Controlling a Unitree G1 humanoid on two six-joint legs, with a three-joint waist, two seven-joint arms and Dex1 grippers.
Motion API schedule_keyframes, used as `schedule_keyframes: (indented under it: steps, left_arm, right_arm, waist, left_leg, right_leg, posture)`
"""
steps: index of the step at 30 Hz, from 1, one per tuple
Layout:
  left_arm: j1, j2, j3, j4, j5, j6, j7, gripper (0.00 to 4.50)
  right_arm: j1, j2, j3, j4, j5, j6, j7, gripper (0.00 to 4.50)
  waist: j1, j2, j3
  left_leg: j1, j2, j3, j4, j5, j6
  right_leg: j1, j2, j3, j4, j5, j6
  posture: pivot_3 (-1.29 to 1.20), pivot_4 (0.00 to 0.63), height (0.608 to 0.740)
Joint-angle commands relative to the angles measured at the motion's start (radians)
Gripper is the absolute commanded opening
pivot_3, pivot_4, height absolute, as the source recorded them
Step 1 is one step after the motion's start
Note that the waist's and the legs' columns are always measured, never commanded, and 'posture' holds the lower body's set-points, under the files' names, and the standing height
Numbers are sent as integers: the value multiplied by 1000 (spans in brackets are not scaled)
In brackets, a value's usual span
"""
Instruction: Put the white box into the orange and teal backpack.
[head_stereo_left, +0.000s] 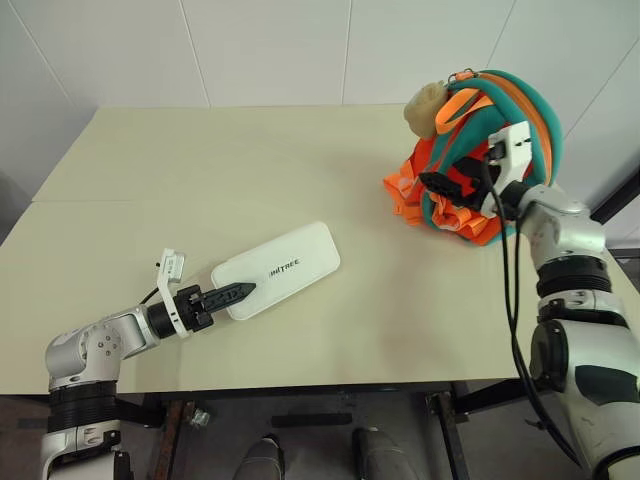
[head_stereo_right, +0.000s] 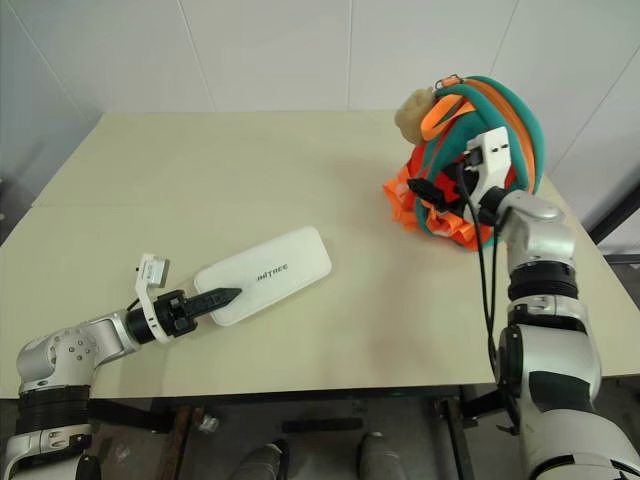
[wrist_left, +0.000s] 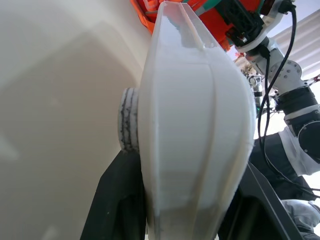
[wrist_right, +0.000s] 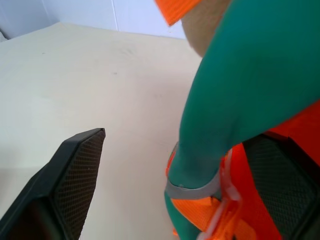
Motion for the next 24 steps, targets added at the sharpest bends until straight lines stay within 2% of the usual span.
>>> schedule_keyframes:
  steps: [1,8,9,12,16,17,22,23,24]
  left_arm:
    - [-22,8,3,-33,-39,-6,-3,1249]
    - [-43,7,-5,-16,-37,-15,3,1249]
    - [-47,7,-6,-13,-36,-17,4,1249]
    - [-56,7,-8,-3,-33,-23,3,1249]
    - [-66,5,-9,9,-29,-34,6,1249]
    - [-69,5,-9,12,-29,-36,8,1249]
    - [-73,12,-2,15,-27,-47,13,1249]
    - [-72,18,1,14,-25,-52,14,1249]
    - [-73,22,2,18,-22,-58,13,1249]
  right_arm:
    - [-61,30,12,53,-30,-86,-78,4500]
    - [-153,89,19,265,-99,-283,-303,4500]
    - [-161,93,15,286,-105,-310,-336,4320]
    - [-175,101,8,328,-111,-371,-373,3582]
    - [-184,120,-10,353,-97,-430,-377,2167]
    - [-185,132,-25,351,-77,-443,-346,1866]
    - [-185,193,-103,278,73,-400,3,263]
    - [-182,199,-102,252,94,-366,79,15]
    - [-180,203,-102,236,107,-343,126,15]
  waist:
    - [1,0,0]
    - [2,0,0]
    - [2,0,0]
    - [1,0,0]
    - [-1,0,0]
    - [-2,0,0]
    - [-15,0,0]
    - [-17,0,0]
    - [-20,0,0]
  left_leg:
    - [0,0,0,0,0,0]
    - [-2,0,0,-1,0,0]
    - [-2,0,0,-1,0,0]
    - [-2,0,0,-1,0,0]
    - [-2,0,1,-2,0,-1]
    - [-2,0,1,-2,0,-1]
    - [-2,0,1,-2,1,-1]
    - [-2,0,1,-2,1,-1]
    - [-2,0,1,-2,1,-1]
  right_leg:
    - [-1,0,0,0,0,0]
    - [-3,0,1,0,0,0]
    - [-3,0,1,1,0,0]
    - [-4,0,1,1,0,0]
    - [-4,0,1,1,0,0]
    - [-4,0,1,1,0,0]
    - [-4,0,1,2,0,0]
    - [-4,0,1,2,0,0]
    - [-4,0,1,3,0,0]
  posture:
    - [0,150,740]
    - [0,150,740]
    - [0,150,740]
    - [0,150,740]
    - [0,150,740]
    - [0,150,740]
    - [0,150,740]
    - [0,150,740]
    - [0,150,740]
